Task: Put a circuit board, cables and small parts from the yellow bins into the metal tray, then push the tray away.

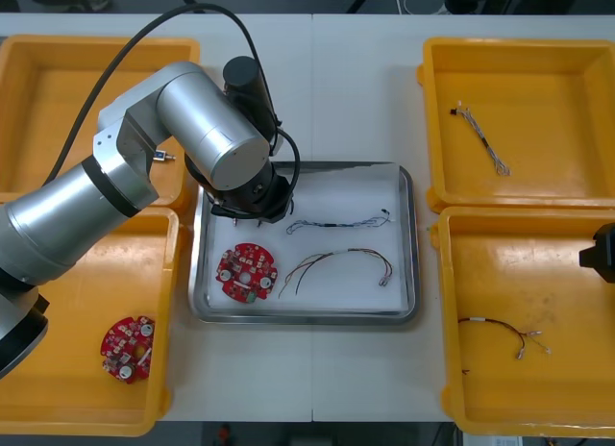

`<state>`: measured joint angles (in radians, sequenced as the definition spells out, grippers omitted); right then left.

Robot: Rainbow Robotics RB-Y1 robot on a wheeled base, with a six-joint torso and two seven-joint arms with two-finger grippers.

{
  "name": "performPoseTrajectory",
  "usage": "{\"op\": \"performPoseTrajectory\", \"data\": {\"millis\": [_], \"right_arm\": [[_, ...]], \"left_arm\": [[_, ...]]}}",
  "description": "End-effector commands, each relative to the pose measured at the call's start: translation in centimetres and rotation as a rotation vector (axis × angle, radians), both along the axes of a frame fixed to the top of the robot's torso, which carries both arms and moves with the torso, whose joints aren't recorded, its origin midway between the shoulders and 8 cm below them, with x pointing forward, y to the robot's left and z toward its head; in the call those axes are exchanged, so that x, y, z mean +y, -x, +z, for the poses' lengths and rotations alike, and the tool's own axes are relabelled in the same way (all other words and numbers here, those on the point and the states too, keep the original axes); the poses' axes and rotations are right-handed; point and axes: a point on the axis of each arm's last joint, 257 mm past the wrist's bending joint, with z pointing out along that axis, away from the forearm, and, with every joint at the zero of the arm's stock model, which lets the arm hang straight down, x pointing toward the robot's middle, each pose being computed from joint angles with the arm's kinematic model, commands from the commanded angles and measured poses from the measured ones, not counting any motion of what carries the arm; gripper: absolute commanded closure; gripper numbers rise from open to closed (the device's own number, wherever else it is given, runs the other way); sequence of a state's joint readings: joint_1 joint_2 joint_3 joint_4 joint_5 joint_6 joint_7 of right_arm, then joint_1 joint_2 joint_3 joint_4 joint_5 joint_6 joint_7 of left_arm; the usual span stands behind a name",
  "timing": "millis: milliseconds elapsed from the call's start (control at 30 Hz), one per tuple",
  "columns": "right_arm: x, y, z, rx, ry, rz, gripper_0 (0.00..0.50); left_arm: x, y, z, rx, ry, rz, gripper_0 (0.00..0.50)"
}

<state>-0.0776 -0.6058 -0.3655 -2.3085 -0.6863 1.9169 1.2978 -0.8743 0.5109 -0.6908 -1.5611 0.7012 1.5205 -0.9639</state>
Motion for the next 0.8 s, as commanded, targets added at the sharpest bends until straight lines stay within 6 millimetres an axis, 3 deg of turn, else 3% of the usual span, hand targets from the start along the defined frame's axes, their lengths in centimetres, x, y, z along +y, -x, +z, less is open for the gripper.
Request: {"op": "performPoseTrajectory", "data": {"millis": [33, 200, 433, 600, 800], "right_arm": [[-0.1, 0.5, 0.5, 0.001, 0.032, 0.009, 0.000], [0.3, 0.8, 0.7, 0.013, 0.035, 0.049, 0.000], [2.5, 0.9, 1.2, 0.050, 0.045, 0.172, 0.000], [5.1, 0.1, 2.4, 0.048, 0.066, 0.286, 0.000], [9.9, -1.0, 3.3, 0.050, 0.117, 0.458, 0.000]], "left_arm": [[-2.4, -0.5, 2.0, -0.042, 0.006, -0.061, 0.000], [-1.6, -0.1, 3.6, -0.036, 0.000, -0.048, 0.000], [0.5, 2.0, 8.3, -0.031, -0.019, -0.034, 0.000], [2.6, 3.5, 11.5, -0.041, -0.013, -0.019, 0.000], [5.1, 4.4, 14.8, -0.120, 0.088, -0.041, 0.000]]}}
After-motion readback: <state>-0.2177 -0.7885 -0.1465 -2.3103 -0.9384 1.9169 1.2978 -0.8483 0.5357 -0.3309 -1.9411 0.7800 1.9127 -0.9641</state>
